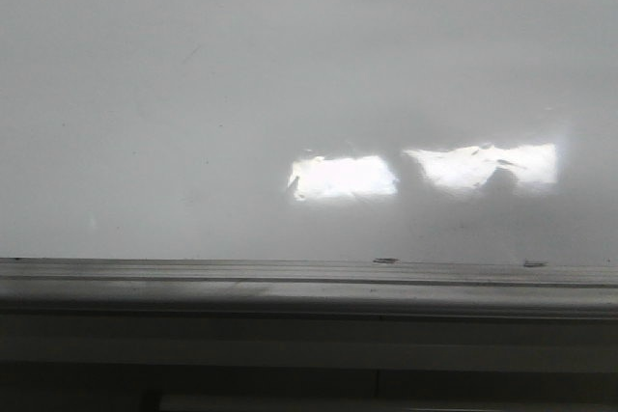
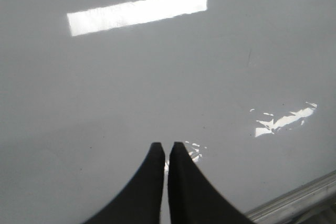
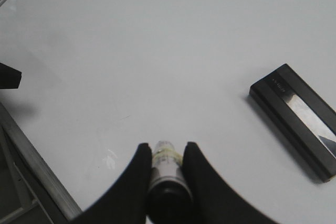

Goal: Write number 0 on whiteboard

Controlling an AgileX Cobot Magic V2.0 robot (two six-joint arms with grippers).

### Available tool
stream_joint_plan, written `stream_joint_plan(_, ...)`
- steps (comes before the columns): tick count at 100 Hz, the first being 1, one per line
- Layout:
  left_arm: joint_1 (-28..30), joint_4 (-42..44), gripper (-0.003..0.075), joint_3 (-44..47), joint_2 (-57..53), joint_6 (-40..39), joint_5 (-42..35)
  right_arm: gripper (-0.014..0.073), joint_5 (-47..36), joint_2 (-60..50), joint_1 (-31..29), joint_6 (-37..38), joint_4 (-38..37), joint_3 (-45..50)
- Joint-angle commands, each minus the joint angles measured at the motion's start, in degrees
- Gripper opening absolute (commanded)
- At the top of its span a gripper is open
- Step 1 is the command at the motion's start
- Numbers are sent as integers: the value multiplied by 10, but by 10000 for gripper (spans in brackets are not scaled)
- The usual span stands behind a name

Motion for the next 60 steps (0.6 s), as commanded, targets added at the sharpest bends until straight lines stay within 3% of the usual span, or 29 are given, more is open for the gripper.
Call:
stream_joint_plan(1, 0, -13, -20, -22, 1, -3, -27, -50, -24, -2, -3, -1, -38, -14)
stream_joint_plan(13, 0, -13, -20, -22, 1, -3, -27, -50, -24, -2, -3, -3, -45, -14)
stream_joint_plan(40, 0, -13, -20, -22, 1, -3, -27, -50, -41, -2, -3, -113, -46, -14)
stream_joint_plan(60, 0, -13, -20, -22, 1, -3, -27, -50, -33, -3, -3, -114, -44, -14)
